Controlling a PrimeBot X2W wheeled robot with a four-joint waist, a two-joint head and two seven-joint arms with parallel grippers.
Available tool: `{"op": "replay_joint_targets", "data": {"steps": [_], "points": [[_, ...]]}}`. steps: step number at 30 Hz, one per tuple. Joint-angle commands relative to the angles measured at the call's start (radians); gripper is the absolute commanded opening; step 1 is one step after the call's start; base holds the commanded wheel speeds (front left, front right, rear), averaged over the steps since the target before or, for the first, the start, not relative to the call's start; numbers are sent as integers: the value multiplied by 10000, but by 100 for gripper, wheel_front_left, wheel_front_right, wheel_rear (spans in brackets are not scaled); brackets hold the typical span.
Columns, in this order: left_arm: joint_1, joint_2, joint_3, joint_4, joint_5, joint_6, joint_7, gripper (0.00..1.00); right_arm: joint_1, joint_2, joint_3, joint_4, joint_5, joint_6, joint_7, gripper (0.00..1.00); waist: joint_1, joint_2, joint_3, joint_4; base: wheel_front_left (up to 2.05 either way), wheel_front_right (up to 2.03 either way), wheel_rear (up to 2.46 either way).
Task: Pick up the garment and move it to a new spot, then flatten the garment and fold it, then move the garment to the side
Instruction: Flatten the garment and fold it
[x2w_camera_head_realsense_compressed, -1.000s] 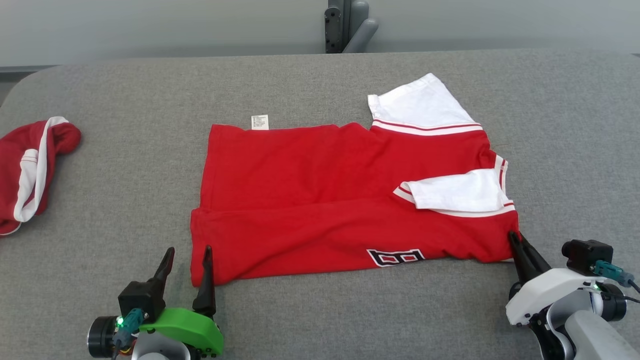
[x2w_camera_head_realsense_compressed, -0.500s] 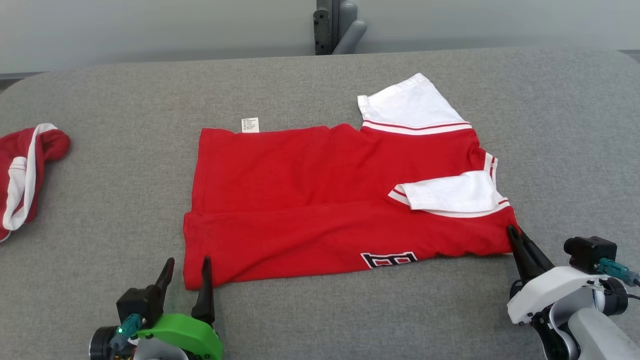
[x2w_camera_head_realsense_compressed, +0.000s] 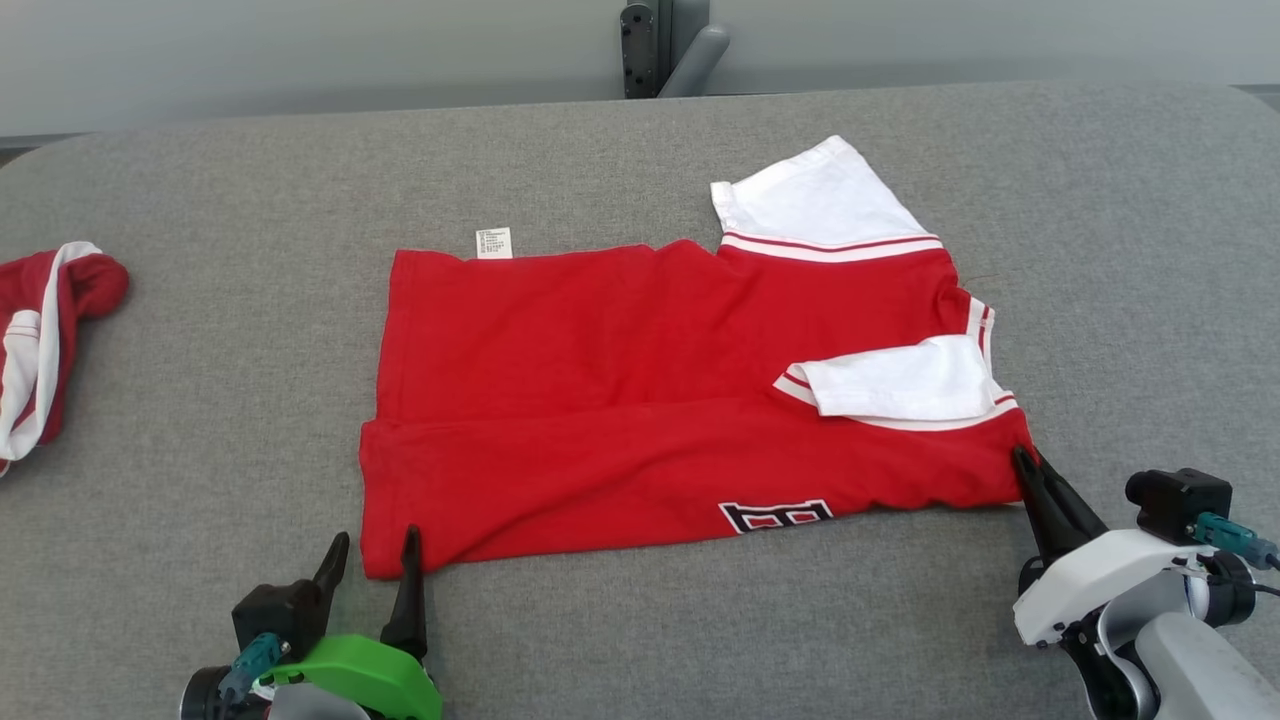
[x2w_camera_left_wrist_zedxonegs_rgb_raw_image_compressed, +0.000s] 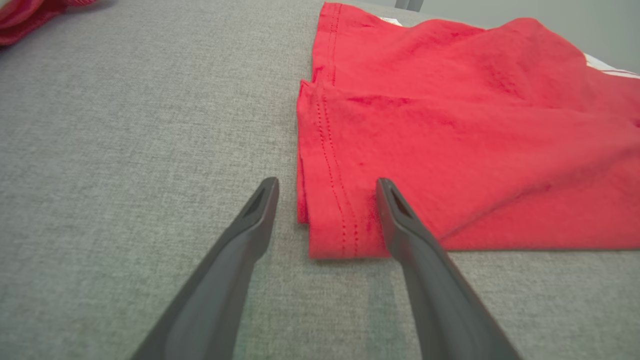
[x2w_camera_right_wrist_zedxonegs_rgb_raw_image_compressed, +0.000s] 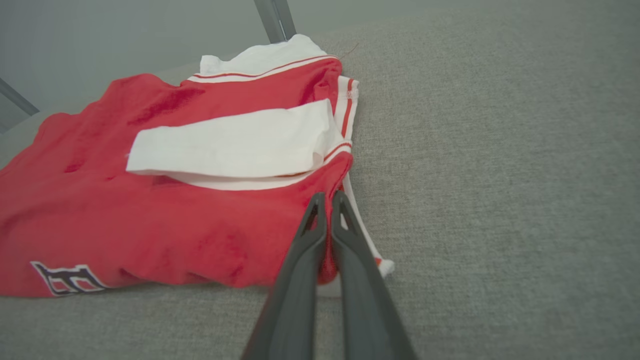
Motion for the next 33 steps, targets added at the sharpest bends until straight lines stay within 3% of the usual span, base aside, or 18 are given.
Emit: {"op": "replay_joint_targets", "data": {"steps": [1, 8, 9, 10, 11, 12, 21, 33], "points": [[-118, 31, 1, 63, -106, -68, -4, 100, -48, -9, 29, 0, -44, -7, -33, 0, 0, 80, 5, -16, 0, 0, 0], [-188, 31, -9, 260, -207, -119, -4, 89, -99, -4, 81, 13, -8, -7, -33, 0, 0, 80, 64, -88, 0, 0, 0], [-203, 31, -15, 282, -209, -125, -4, 73, -105, -12, 82, 1, -9, -7, -33, 0, 0, 80, 77, -94, 0, 0, 0], [-209, 31, -28, 318, -226, -136, -4, 38, -109, -16, 80, -9, -4, -7, -33, 0, 0, 80, 94, -100, 0, 0, 0], [-220, 31, -50, 340, -208, -148, -4, 27, -110, -19, 77, -14, -1, -7, -33, 0, 0, 80, 109, -104, 0, 0, 0], [-237, 31, -69, 333, -202, -155, -4, 0, -105, -21, 74, -16, 2, -7, -33, 0, 0, 80, 120, -106, 0, 0, 0], [215, 33, 117, -230, -39, -237, -4, 0, 181, 27, 40, 134, 178, -7, -33, 0, 0, 80, -261, -104, 0, 0, 0], [1125, 37, 443, 66, 199, -245, -4, 0, 1129, -153, 53, 357, 470, -10, -33, 0, 0, 80, -1491, -74, 0, 0, 0]]}}
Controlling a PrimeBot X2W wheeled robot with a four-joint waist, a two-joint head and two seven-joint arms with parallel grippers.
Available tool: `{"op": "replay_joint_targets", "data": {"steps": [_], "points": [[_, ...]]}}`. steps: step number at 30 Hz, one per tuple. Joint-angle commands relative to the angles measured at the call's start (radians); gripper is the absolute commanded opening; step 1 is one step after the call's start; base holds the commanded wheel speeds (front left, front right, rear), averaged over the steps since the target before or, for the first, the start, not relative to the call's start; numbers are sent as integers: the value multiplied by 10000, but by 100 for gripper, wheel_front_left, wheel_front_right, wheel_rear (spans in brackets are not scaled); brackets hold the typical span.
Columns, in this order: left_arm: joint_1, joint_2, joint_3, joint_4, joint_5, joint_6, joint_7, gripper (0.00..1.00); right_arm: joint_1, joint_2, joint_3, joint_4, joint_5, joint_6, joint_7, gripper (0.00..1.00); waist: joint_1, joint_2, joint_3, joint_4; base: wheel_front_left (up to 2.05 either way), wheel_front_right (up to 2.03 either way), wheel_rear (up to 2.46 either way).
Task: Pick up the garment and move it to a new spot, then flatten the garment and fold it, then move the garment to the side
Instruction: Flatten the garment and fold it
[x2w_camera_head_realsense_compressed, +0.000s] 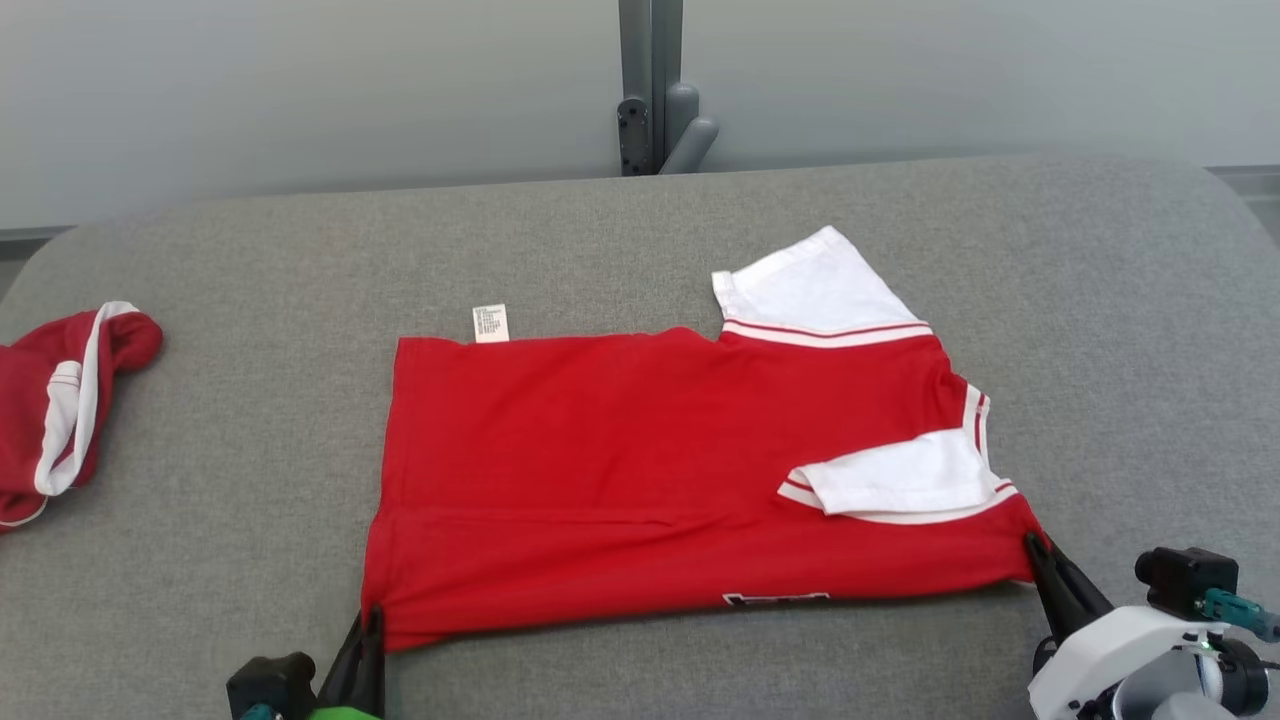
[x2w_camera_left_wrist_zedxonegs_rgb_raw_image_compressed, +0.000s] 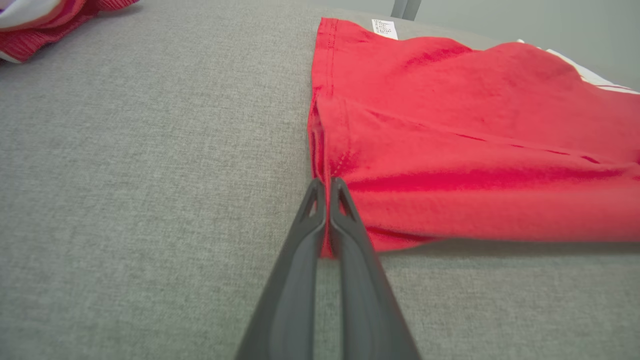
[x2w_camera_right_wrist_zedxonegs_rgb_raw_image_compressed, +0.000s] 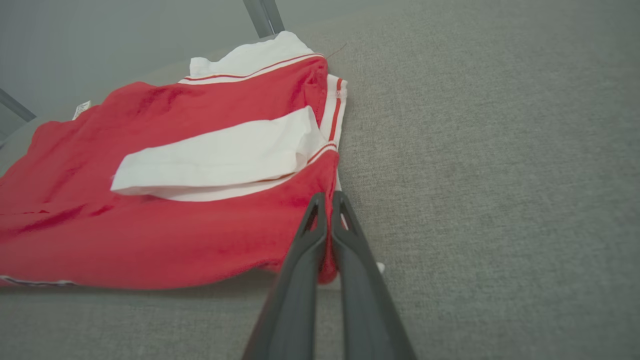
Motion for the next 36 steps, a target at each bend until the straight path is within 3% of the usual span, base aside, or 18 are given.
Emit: {"op": "replay_joint_targets", "data": {"steps": [1, 18, 19, 20, 21, 27, 32, 36], "points": [[280, 43, 44, 82, 29, -17, -4, 0, 302, -132, 8, 47, 108, -14, -33, 0, 0, 79, -441, 21, 0, 0, 0], [1414, 51, -164, 368, -44, -1, -4, 0, 1799, -331, 10, -336, 339, -17, -33, 0, 0, 79, -1120, 15, 0, 0, 0], [1428, 51, -216, 372, -33, -3, -4, 16, 1821, -313, 27, -309, 311, -17, -33, 0, 0, 79, -1107, 17, 0, 0, 0], [1444, 49, -279, 369, -8, -3, -4, 93, 1840, -320, 33, -249, 238, -17, -33, 49, 0, 79, -1092, 21, 0, 0, 0], [1461, 51, -300, 371, -84, -3, -4, 100, 1841, -309, 38, -186, 191, -17, -33, 100, 0, 79, -1076, 27, 0, 0, 0], [1482, 44, -43, 6, 170, 220, -4, 100, 1752, -323, -945, -16, -668, -16, -33, 100, 0, 79, -1012, 72, 0, 0, 0], [1592, 41, 266, -643, 643, 467, -4, 100, 1733, 198, -2071, -626, -1753, -11, -33, 100, 0, 79, -1020, 84, 0, 0, 0], [1568, 41, 244, -1188, 765, 546, -4, 100, 1738, 671, -2132, -1397, -2282, -13, -31, 100, 0, 79, -993, 95, 0, 0, 0]]}}
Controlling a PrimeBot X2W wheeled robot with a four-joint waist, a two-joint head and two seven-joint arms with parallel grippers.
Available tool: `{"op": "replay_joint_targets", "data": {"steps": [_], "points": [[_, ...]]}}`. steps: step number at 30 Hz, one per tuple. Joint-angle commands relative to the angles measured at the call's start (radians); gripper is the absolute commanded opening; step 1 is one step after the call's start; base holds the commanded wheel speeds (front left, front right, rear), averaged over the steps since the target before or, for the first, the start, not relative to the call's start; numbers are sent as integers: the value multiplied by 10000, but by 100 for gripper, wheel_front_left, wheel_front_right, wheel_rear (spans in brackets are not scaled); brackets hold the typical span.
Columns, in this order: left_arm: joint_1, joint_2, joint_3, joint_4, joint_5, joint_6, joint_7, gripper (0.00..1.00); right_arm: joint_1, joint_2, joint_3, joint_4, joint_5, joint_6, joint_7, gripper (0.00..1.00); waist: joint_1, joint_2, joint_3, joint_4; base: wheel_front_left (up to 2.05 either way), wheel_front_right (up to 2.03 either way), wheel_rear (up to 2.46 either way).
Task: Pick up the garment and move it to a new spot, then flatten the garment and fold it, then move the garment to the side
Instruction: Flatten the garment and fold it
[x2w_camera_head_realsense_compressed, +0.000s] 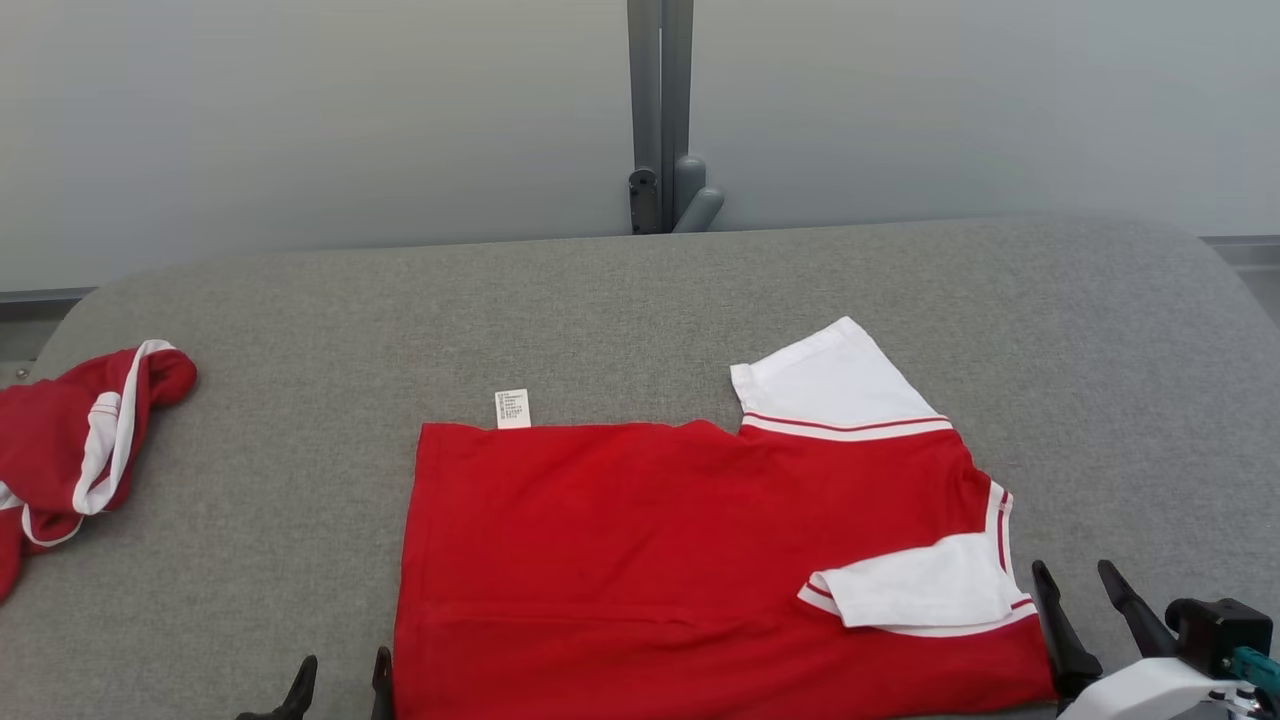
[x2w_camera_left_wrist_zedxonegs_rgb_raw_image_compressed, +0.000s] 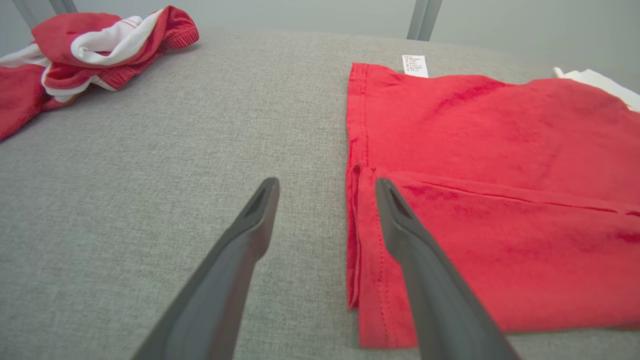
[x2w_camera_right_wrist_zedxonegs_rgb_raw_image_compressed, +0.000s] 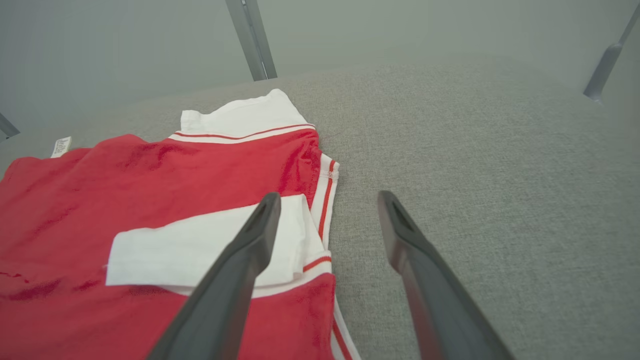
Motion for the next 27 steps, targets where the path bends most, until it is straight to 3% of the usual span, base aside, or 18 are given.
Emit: {"op": "replay_joint_targets", "data": {"steps": [1, 7, 12, 20, 27], "points": [[50, 38, -60, -135, 103, 17, -4, 100, -38, 71, -5, -167, -130, -11, -33, 100, 0, 80, 27, 6, 0, 0, 0], [-831, 43, -278, -231, 147, -232, -4, 100, -695, 495, 181, -229, -370, -11, -33, 100, 0, 80, 453, 27, 0, 0, 0], [-1909, 98, -256, 81, 266, -372, -4, 100, -1622, 466, 355, 81, -295, -11, -33, 100, 0, 80, 1088, 71, 0, 0, 0], [-4898, 603, -473, 1766, 6, -521, -4, 100, -3563, 545, 761, 665, -256, -11, -33, 100, 0, 80, 2617, -95, 0, 0, 0], [-6500, 791, -1666, 3450, -864, -534, -4, 100, -4703, 723, 1072, 1005, -476, -11, -33, 100, 0, 80, 3451, -276, 0, 0, 0]]}}
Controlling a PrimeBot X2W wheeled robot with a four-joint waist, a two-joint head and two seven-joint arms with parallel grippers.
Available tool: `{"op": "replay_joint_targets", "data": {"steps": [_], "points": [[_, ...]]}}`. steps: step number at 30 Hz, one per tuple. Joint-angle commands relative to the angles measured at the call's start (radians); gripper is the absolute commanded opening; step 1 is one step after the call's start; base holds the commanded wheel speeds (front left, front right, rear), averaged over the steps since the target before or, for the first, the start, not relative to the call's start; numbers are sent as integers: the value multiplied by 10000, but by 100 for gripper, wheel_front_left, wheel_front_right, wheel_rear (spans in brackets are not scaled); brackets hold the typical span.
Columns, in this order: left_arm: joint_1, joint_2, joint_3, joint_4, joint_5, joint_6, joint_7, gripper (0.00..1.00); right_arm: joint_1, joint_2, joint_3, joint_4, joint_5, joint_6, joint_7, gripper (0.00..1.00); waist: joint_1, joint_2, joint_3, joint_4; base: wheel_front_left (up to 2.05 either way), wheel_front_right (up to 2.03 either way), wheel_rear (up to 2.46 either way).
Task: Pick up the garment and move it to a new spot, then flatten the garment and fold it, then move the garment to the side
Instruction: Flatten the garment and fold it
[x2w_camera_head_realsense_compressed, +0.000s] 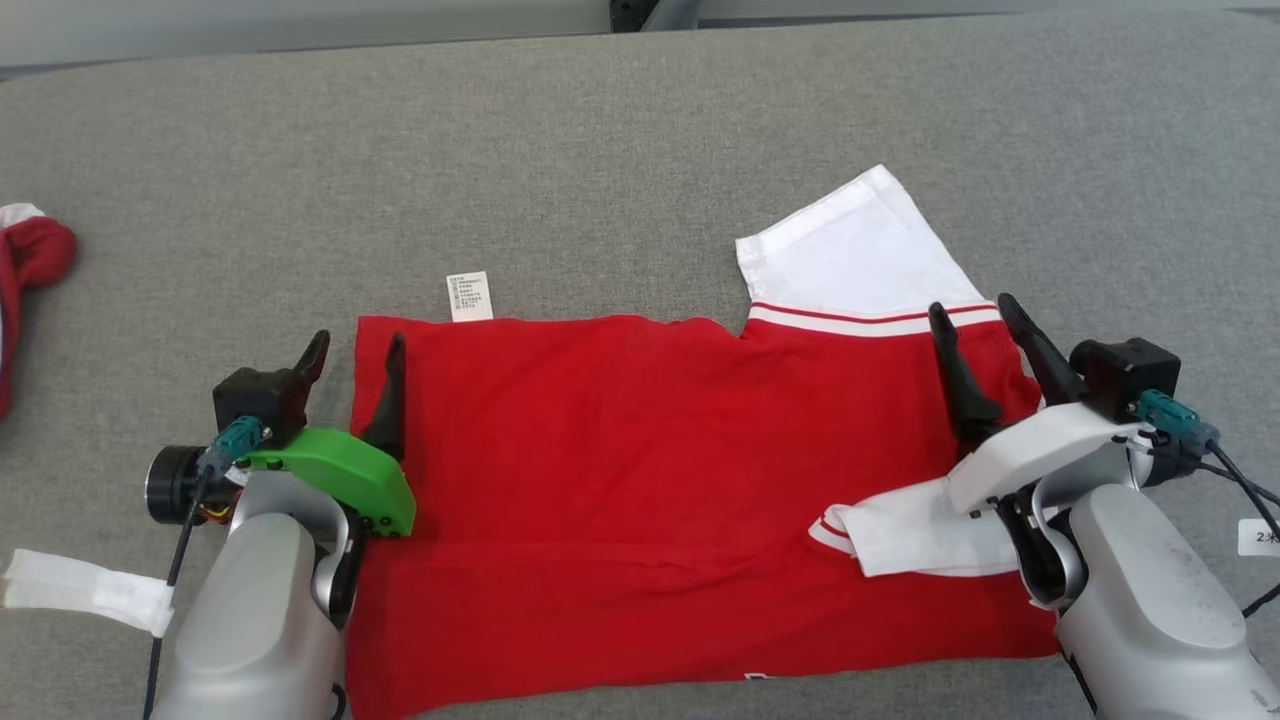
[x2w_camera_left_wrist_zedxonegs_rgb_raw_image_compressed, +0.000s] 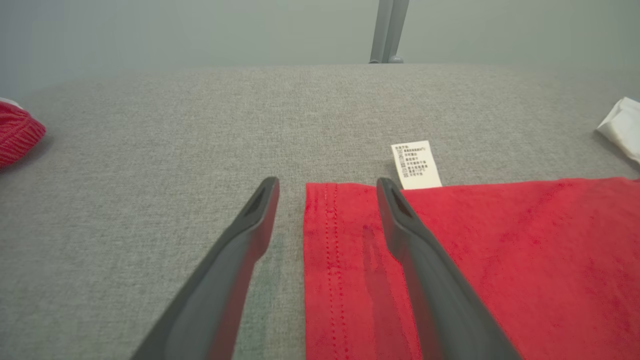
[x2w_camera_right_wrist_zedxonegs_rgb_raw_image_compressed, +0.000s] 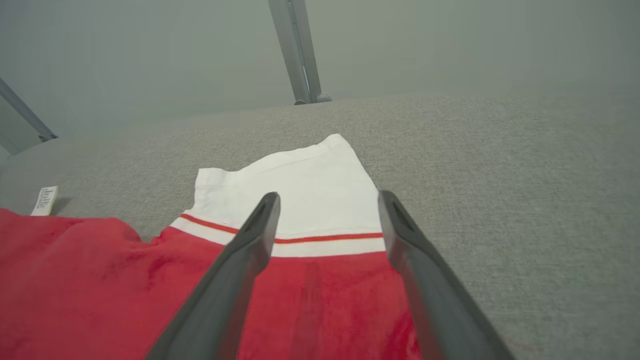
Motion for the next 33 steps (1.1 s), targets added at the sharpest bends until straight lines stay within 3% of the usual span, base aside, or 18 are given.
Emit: {"op": "replay_joint_targets", "data": {"steps": [1, 8, 9, 10, 12, 13, 14, 15, 25, 33], "points": [[-304, 65, -186, 269, -316, -24, -4, 100, -244, -30, 15, 64, -35, -9, -33, 100, -1, 80, 496, -135, 0, 0, 0], [-1005, 186, -804, 1058, -1291, -27, -4, 100, -1046, -206, 351, 263, 60, -9, -33, 100, -1, 80, 825, -75, 0, 0, 0], [-1047, 229, -920, 1072, -1401, -25, -4, 95, -1165, -273, 458, 305, 74, -11, -31, 100, -1, 80, 853, -46, 0, 0, 0], [-1045, 217, -1061, 1145, -1547, -25, -4, 84, -1294, -348, 519, 338, 106, -11, -33, 100, -1, 80, 892, -6, 0, 0, 0], [-1116, 229, -1289, 1188, -1782, -26, -1, 48, -1611, -477, 678, 491, 154, -11, -33, 100, -1, 80, 963, 55, 0, 0, 0], [-1195, 265, -1362, 1135, -1818, -26, 2, 37, -1766, -533, 728, 614, 192, -11, -33, 100, -1, 80, 998, 93, 0, 0, 0], [-1208, 285, -1457, 1103, -1860, -26, 2, 5, -1930, -607, 788, 813, 224, -9, 10, 100, -1, 80, 1022, 134, 0, 0, 0], [-1242, 298, -1506, 986, -1893, -26, 1, 0, -2120, -665, 839, 981, 273, -9, 123, 100, -1, 80, 1057, 180, 0, 0, 0], [-1318, 260, -2051, 94, -2175, -27, -2, 0, -4211, -1152, 1706, 2713, 585, -11, 2111, 100, -1, 80, 1488, 805, 0, 0, 0], [-1476, 29, -2414, -132, -2289, -27, -2, 0, -5077, -1212, 1840, 3951, 502, -11, 2994, 100, -1, 80, 1812, 1187, 0, 0, 0]]}}
